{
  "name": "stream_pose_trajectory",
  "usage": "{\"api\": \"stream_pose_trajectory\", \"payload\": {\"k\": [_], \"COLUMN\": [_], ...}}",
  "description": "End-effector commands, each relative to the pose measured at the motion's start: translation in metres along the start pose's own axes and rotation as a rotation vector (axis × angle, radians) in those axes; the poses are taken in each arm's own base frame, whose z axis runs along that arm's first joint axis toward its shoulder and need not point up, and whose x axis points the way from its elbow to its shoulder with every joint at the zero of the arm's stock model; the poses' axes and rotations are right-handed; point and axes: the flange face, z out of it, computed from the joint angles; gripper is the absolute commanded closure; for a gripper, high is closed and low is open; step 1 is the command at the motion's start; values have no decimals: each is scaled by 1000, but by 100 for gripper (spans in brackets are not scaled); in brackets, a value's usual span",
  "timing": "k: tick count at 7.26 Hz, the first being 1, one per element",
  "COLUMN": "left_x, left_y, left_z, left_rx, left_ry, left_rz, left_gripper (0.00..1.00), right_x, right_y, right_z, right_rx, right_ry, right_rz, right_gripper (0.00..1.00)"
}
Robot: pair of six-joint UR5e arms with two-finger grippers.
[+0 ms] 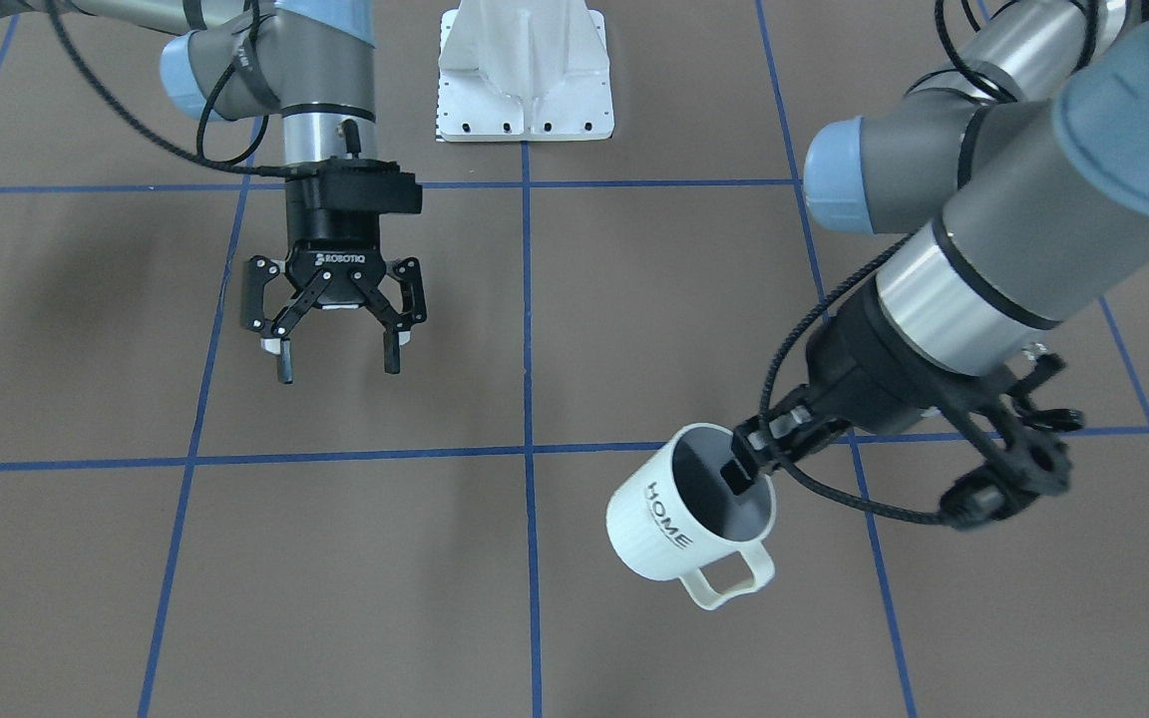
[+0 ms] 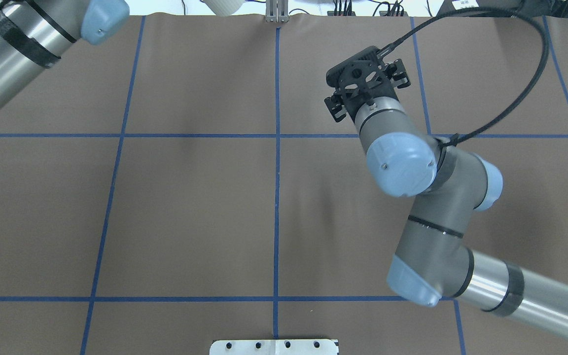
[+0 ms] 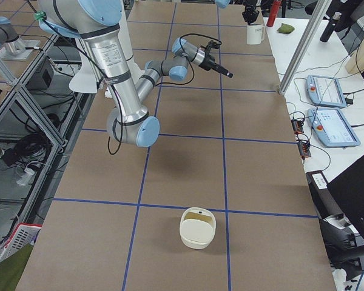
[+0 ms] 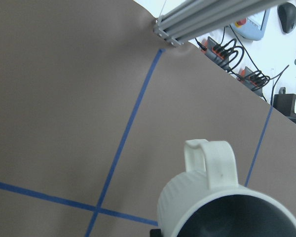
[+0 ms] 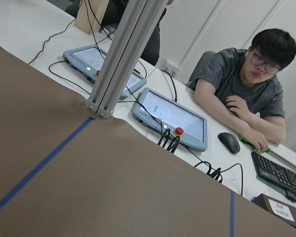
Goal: Left arm hands cup to right arm to dump lemon
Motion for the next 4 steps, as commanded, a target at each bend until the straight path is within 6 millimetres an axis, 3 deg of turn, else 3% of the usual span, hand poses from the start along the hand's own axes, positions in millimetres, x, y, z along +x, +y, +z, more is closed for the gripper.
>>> {"api": "stream_pose_trajectory", "payload": {"k": [1,2,3,4], "left_x": [-18,-39,-79,-152], "left_y": [-30,-30,-26,-19], "left_z": [-33,-36,-35,-22], "left_rx": [178,189,148,96], "left_ry": [-171,-317,-387,-428], "left_rz": [144,233,315,355], "left_gripper": [100,100,100,100], "right_x": [100,158,207,248], "right_y": [-12,-19,-22,-23], "right_z": [31,36,36,33], "right_rx": [-239,-397,-505,-589], "right_ry": [-147,-222,-261,-269], "right_rz": [67,87,113,133], "right_gripper": [0,0,0,0]}}
